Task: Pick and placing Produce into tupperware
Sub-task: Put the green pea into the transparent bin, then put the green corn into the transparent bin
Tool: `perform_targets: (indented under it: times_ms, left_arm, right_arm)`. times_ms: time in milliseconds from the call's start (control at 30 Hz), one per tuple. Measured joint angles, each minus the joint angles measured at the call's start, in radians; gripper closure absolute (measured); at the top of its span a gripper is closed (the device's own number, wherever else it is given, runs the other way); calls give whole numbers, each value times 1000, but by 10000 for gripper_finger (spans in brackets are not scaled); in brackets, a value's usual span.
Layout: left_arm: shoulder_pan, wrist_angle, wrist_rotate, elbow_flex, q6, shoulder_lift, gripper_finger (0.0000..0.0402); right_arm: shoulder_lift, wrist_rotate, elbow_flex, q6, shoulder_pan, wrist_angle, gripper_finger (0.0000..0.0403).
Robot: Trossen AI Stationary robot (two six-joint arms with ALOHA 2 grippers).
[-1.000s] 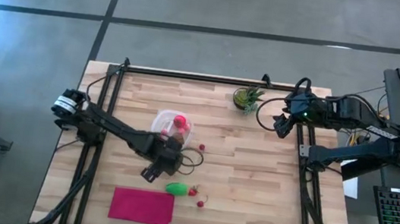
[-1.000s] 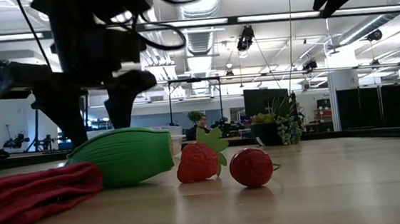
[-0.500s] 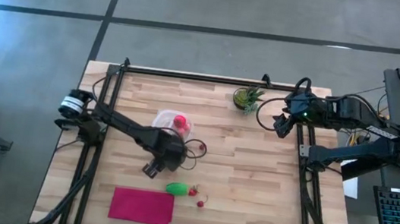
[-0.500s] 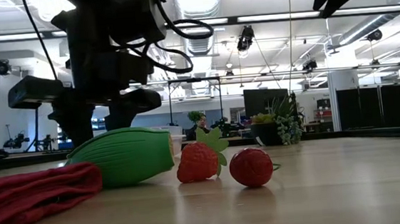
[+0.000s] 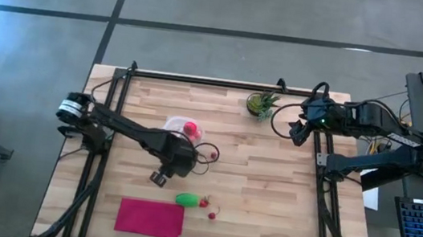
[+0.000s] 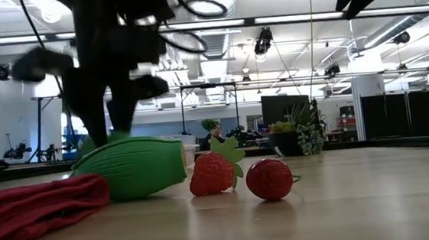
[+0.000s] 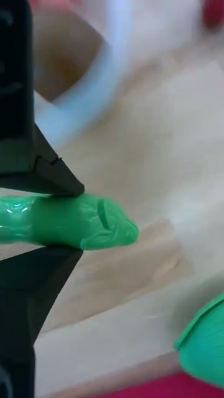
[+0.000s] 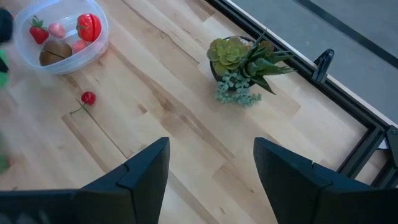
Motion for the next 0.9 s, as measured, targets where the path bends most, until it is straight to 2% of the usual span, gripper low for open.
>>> perform_targets:
  times_ms: [100, 200, 333, 433, 600, 800, 900]
  left_arm:
    - [0, -74, -63, 59, -61, -71, 281]
    - [18, -61, -130, 84, -66, -163, 281]
    - [119, -37, -174, 58, -21, -205, 280]
    - [213, -49, -189, 19, 12, -183, 279]
    - [290, -44, -346, 3, 55, -98, 258]
    - [316, -14, -312, 4, -28, -27, 206]
    - [291, -83, -309, 21, -114, -26, 176]
  right_arm:
    - [0, 0, 0, -7, 0, -3, 177]
    - [0, 0, 0, -20, 0, -3, 177]
    - [0, 1, 0, -22, 0, -3, 177]
    - [0, 1, 0, -22, 0, -3, 177]
    - [0, 0, 0, -15, 0, -4, 177]
    - [0, -1, 0, 15, 0, -22, 177]
    - [0, -3, 0, 19, 0, -25, 177]
